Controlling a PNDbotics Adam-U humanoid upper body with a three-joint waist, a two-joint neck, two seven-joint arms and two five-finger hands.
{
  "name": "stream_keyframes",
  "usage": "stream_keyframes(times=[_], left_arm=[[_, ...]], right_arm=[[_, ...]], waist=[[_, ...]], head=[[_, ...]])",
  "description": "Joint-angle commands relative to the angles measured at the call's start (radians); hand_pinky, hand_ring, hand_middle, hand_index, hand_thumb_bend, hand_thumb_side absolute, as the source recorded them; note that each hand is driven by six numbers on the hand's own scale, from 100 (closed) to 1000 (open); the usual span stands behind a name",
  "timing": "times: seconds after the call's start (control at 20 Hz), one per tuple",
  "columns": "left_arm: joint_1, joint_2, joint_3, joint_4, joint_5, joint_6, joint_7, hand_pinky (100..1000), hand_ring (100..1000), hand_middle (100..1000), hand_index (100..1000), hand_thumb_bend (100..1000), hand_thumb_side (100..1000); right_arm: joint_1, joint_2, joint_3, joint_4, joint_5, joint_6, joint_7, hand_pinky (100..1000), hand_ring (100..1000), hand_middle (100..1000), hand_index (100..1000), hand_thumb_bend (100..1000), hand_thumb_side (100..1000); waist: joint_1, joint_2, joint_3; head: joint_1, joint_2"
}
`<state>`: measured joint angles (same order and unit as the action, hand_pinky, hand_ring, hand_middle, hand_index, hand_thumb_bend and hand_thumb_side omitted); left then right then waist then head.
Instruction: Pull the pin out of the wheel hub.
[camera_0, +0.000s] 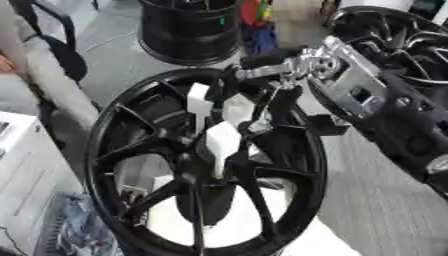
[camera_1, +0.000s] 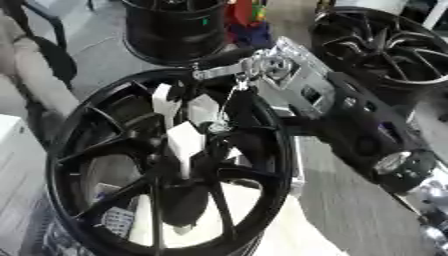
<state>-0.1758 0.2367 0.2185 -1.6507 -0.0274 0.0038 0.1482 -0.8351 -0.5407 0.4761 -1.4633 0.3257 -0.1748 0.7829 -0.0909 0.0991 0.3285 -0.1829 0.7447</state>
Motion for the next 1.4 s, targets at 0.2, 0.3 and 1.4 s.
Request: stream_keyframes(times=[0.2,0.3,1.4], left_arm=[[-0.014,0.020,-0.002,-0.018,-0.002,-0.001,-0.002,598,535,637,736,451,219],[-0.014,0.019,-0.002,-0.018,-0.002,-0.001,-0.002,598,535,637,736,452,219],[-0.012,0.018,0.000,-0.014,-0.003,-0.002,-0.003,599,534,637,737,451,218]], right_arm=[[-0.018,-0.009,-0.018,0.034,0.034,-0.014,-0.013,835,823,824,904,298,140],[-0.015,-0.010,-0.021,0.046,0.040,-0.016,-0.018,832,809,810,897,294,141],[-0.019,-0.011,-0.028,0.059,0.020,-0.004,-0.091,576,501,494,603,100,144]], waist=[[0.007,-0.009,0.002],[0.007,-0.009,0.001],[0.008,-0.011,-0.006]], head=[[-0.007,-0.016],[-0.006,-0.016],[-0.003,-0.020]])
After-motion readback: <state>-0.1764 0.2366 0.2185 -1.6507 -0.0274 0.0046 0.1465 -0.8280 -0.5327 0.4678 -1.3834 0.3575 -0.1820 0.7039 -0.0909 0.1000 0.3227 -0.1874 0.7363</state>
